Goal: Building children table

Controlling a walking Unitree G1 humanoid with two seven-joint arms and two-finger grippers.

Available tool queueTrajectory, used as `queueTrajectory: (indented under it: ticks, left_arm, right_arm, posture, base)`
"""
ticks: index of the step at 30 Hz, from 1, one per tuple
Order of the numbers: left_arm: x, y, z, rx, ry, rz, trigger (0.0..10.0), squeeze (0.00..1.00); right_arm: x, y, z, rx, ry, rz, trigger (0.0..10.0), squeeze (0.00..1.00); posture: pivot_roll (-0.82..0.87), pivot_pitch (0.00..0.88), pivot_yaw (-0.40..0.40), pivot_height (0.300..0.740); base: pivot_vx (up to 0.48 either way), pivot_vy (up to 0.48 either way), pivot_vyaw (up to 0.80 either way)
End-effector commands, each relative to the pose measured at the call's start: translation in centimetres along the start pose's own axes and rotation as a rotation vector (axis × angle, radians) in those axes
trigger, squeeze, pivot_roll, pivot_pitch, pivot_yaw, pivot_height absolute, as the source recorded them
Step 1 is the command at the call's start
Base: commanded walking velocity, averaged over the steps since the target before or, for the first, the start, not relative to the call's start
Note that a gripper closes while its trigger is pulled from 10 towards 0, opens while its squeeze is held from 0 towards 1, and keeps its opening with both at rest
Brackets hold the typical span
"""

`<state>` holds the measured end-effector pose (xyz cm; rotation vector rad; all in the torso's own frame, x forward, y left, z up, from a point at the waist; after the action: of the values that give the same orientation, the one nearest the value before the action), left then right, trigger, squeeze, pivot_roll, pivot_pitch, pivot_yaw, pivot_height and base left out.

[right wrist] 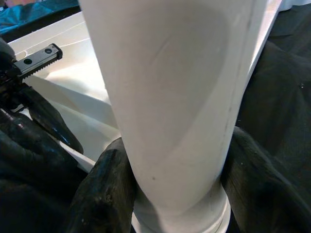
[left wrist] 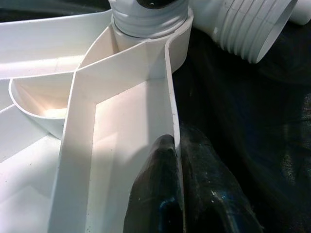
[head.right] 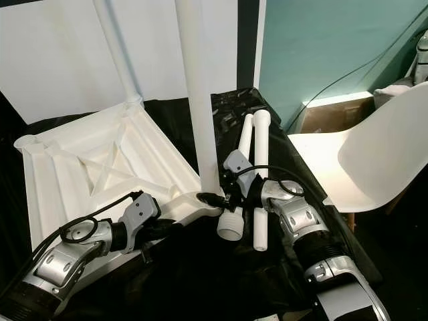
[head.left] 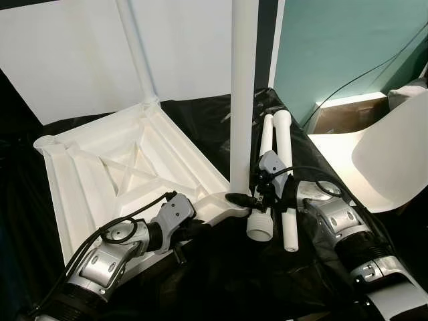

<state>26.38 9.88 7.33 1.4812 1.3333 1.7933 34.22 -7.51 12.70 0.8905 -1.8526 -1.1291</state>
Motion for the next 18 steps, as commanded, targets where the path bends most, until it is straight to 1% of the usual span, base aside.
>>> queueTrajectory:
  ticks: [1, 2, 4, 5, 6, 7, 8, 9, 10, 11, 12, 13, 15, 18]
  left_arm:
    - [-0.8, -4.0, -2.8, 0.108, -0.155, 0.134, 10.0, 0.00]
    - [-0.8, -4.0, -2.8, 0.108, -0.155, 0.134, 10.0, 0.00]
    - [-0.7, -4.1, -2.9, 0.110, -0.155, 0.136, 10.0, 0.00]
    - [-0.7, -4.1, -2.9, 0.111, -0.155, 0.137, 10.0, 0.00]
    - [-0.7, -4.1, -2.9, 0.111, -0.155, 0.137, 10.0, 0.00]
    - [-0.7, -4.2, -3.0, 0.111, -0.155, 0.137, 10.0, 0.00]
    - [-0.7, -4.2, -3.0, 0.112, -0.155, 0.137, 10.0, 0.00]
    - [-0.7, -4.2, -3.0, 0.112, -0.155, 0.137, 10.0, 0.00]
    - [-0.7, -4.2, -2.9, 0.112, -0.153, 0.137, 10.0, 0.00]
    - [-0.7, -4.2, -2.9, 0.112, -0.153, 0.137, 10.0, 0.00]
    - [-0.6, -4.2, -2.8, 0.111, -0.150, 0.137, 10.0, 0.00]
    - [-0.6, -4.2, -2.8, 0.111, -0.150, 0.137, 10.0, 0.00]
    - [-0.6, -4.1, -2.7, 0.109, -0.147, 0.137, 10.0, 0.00]
    - [-0.5, -4.1, -2.7, 0.109, -0.147, 0.137, 10.0, 0.00]
  right_arm:
    - [0.0, 0.4, -0.4, 0.060, 0.015, 0.028, 0.0, 0.00]
    - [0.0, 0.4, -0.4, 0.060, 0.015, 0.028, 0.0, 0.00]
    - [-0.5, 0.0, -0.2, 0.026, -0.008, 0.040, 0.0, 0.00]
    - [-1.2, 0.1, -0.4, 0.000, -0.094, 0.022, 0.0, 0.00]
    - [-1.2, 0.1, -0.4, 0.000, -0.094, 0.022, 0.0, 0.00]
    - [-1.6, 0.2, -0.8, -0.023, -0.190, 0.004, 0.0, 0.00]
    - [-1.7, 0.1, -1.5, -0.055, -0.325, -0.010, 0.0, 0.00]
    - [-1.7, 0.1, -1.5, -0.055, -0.325, -0.010, 0.0, 0.00]
    - [-1.5, 0.1, -1.8, -0.091, -0.458, -0.038, 0.0, 0.00]
    - [-1.5, 0.1, -1.8, -0.091, -0.458, -0.038, 0.0, 0.00]
    - [-1.2, 0.0, -1.7, -0.112, -0.538, -0.056, 0.0, 0.00]
    - [-1.2, 0.0, -1.7, -0.112, -0.538, -0.056, 0.0, 0.00]
    - [-1.0, 0.1, -1.4, -0.143, -0.630, -0.091, 0.0, 0.00]
    - [-1.0, 0.2, -1.4, -0.150, -0.645, -0.099, 0.0, 0.00]
  posture:
    - [0.02, 0.000, 0.038, 0.740]
    - [0.02, 0.000, 0.038, 0.740]
    - [0.03, 0.000, 0.037, 0.740]
    - [0.03, 0.000, 0.036, 0.740]
    - [0.03, 0.000, 0.036, 0.740]
    - [0.03, 0.000, 0.036, 0.740]
    - [0.03, 0.000, 0.035, 0.740]
    - [0.03, 0.000, 0.035, 0.740]
    - [0.03, 0.000, 0.034, 0.740]
    - [0.03, 0.000, 0.034, 0.740]
    - [0.03, 0.000, 0.034, 0.740]
    - [0.03, 0.000, 0.034, 0.740]
    - [0.04, 0.000, 0.035, 0.740]
    - [0.03, 0.000, 0.036, 0.740]
  base:
    - [0.000, 0.000, 0.00]
    - [0.000, 0.000, 0.00]
    - [0.000, 0.000, 0.00]
    - [0.000, 0.000, 0.00]
    - [0.000, 0.000, 0.00]
    - [0.000, 0.000, 0.00]
    - [0.000, 0.000, 0.00]
    - [0.000, 0.000, 0.00]
    - [0.000, 0.000, 0.00]
    - [0.000, 0.000, 0.00]
    - [0.000, 0.000, 0.00]
    - [0.000, 0.000, 0.00]
    - [0.000, 0.000, 0.00]
    - [0.000, 0.000, 0.00]
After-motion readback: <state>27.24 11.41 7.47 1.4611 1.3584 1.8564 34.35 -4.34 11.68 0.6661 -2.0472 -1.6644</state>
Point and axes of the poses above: a point about 5 cm out from each wrist's last joint towards the gripper, its own x axis pointing back from the gripper into the wrist, its own y axis along the axis of the wrist's last joint, z = x × y, the point moved 4 cm from there along -x, pointing out of the wrist towards the gripper, and after that the axes turned 4 degrees about x, right-handed, at the moved point
